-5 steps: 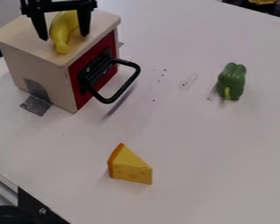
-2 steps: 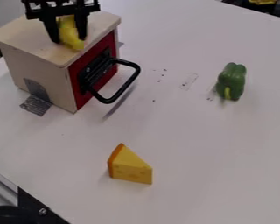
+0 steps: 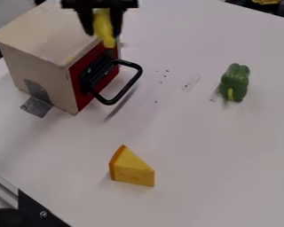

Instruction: Move the banana toy from up to down the middle table

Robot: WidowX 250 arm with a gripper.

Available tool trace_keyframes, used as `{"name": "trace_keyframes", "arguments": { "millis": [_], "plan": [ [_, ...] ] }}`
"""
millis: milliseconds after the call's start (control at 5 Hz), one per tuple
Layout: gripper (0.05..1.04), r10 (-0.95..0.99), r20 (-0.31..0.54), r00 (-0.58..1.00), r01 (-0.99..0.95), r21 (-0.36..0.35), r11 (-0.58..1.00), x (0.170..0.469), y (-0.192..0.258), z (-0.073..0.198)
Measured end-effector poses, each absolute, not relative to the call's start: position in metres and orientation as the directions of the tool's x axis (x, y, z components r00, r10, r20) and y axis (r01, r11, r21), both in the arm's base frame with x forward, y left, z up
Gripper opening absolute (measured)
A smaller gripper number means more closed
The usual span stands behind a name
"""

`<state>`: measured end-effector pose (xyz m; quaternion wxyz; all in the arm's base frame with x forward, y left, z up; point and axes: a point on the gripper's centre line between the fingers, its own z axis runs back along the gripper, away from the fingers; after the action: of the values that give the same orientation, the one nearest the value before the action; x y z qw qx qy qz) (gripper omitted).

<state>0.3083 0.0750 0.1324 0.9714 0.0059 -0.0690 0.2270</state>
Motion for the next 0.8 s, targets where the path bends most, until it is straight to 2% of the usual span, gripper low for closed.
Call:
{"name": "trace_keyframes", "arguments": {
  "millis": [200, 600, 800],
  "plan": [
    [0.544, 0.379, 0.137, 0.915, -0.377, -0.043, 0.925, 0.313, 0.026, 0.125],
    [0.544, 0.209, 0.103, 0.972, -0.211, 0.002, 0.978, 0.319, -0.056, 0.062],
    [0.544, 0.153, 0.120, 0.981, -0.156, 0.017, 0.988, 0.319, -0.075, 0.045]
  ]
}}
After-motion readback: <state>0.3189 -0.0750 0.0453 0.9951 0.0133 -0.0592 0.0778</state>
